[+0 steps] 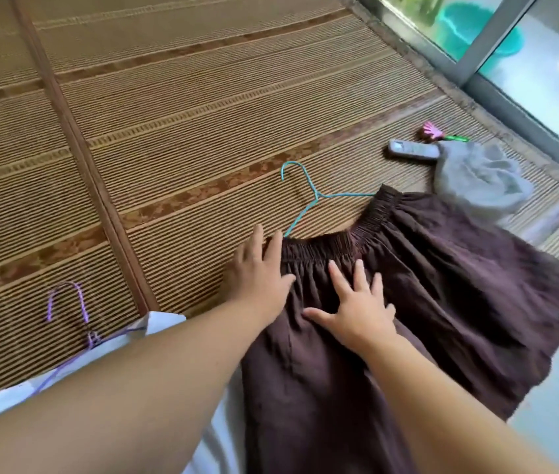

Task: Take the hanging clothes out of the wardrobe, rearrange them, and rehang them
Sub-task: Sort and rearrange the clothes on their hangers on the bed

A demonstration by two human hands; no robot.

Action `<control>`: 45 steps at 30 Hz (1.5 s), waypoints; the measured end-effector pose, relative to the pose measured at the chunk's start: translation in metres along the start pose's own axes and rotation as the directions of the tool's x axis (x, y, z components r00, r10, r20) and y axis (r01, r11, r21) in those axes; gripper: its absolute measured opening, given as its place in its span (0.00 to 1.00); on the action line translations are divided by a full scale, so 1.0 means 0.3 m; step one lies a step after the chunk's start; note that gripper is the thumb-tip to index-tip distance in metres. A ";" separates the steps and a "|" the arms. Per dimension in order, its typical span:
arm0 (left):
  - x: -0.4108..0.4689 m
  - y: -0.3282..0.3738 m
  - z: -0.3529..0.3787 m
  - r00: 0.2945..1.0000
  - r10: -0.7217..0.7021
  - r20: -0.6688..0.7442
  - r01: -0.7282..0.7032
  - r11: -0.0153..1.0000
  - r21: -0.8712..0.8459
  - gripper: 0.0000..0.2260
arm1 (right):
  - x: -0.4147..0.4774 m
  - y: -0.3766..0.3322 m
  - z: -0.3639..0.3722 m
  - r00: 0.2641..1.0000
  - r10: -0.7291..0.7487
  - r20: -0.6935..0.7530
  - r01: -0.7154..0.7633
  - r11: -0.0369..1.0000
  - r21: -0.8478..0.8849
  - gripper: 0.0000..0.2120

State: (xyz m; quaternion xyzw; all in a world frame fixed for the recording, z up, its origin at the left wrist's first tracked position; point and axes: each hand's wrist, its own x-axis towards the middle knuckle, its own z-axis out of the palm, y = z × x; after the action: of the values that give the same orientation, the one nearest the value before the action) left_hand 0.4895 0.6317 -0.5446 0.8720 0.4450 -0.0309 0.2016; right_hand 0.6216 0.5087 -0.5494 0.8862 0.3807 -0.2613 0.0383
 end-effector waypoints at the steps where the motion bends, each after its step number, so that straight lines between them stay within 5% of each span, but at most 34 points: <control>1: -0.019 0.002 0.023 0.993 0.119 0.008 -0.119 0.991 0.061 0.37 | 0.014 -0.004 0.008 1.000 0.011 0.000 -0.011 1.000 0.001 0.47; 3: -0.053 -0.004 0.060 0.958 0.252 0.137 -0.272 0.949 0.158 0.40 | 0.044 -0.010 0.009 0.999 0.027 0.016 -0.027 1.000 -0.004 0.48; 8: -0.066 -0.031 0.063 0.906 0.207 0.370 -0.310 0.919 0.243 0.42 | 0.108 0.000 -0.064 0.975 0.042 0.216 -0.032 0.998 -0.051 0.51; 11: -0.097 -0.034 0.008 0.865 0.231 0.446 -0.392 0.865 0.313 0.42 | 0.065 0.002 -0.108 0.992 -0.033 0.120 0.061 0.970 -0.235 0.51; 14: -0.153 -0.052 -0.069 0.890 0.262 0.374 -0.374 0.888 0.268 0.41 | -0.032 -0.049 -0.109 0.983 -0.170 -0.069 0.146 0.953 -0.267 0.49; 19: -0.298 -0.152 -0.271 0.938 0.226 0.263 -0.284 0.936 0.206 0.38 | -0.257 -0.223 -0.098 0.964 -0.234 -0.124 0.205 0.956 -0.210 0.44; 35: -1.586 -1.097 -0.913 0.970 -0.140 0.197 0.077 0.951 0.298 0.40 | -1.403 -1.145 0.009 0.881 -0.472 0.021 0.468 0.865 -0.179 0.38; 45: -2.207 -1.472 -1.100 0.901 -0.414 0.131 0.386 0.902 0.195 0.36 | -1.891 -1.559 0.104 0.765 -0.589 0.259 0.635 0.758 -0.153 0.36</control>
State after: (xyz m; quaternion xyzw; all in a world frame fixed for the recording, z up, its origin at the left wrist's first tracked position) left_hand -0.2986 0.4820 -0.2309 0.7693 0.5922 -0.1823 0.1556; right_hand -0.0423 0.4598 -0.2355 0.6711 0.6723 -0.2989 0.0904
